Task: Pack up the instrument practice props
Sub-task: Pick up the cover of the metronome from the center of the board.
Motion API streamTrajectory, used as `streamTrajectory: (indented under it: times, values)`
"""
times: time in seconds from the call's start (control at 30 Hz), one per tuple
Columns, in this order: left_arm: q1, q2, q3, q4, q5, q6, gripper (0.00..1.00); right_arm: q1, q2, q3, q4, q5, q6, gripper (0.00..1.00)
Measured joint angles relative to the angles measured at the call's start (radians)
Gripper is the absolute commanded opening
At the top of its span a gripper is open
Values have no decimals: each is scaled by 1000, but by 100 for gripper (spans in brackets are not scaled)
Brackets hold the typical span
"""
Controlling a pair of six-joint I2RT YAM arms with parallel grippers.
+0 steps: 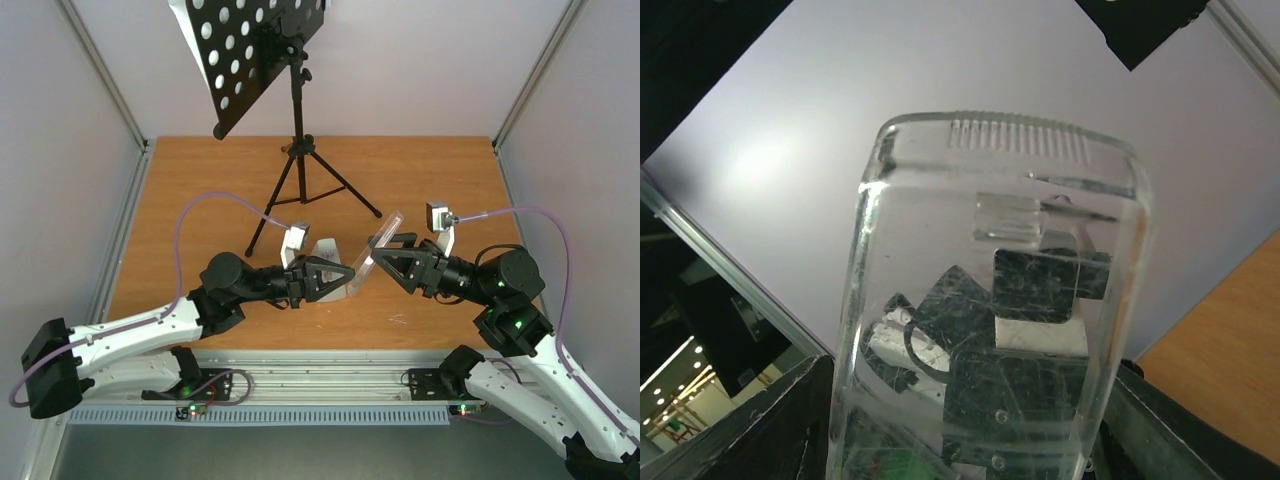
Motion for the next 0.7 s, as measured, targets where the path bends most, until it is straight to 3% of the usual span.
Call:
streamTrajectory:
  times: [0.17,0.3,0.7]
  values:
    - [0,2,-3,1,-1,0,0,0,0,-5,-2,12,0,77]
    - [0,2,-7,-1,-2,3,0,1,0,-5,-6,20,1,80]
    - [0,7,-21,0,-6,13,0,1,10,-5,-15,56,4,70]
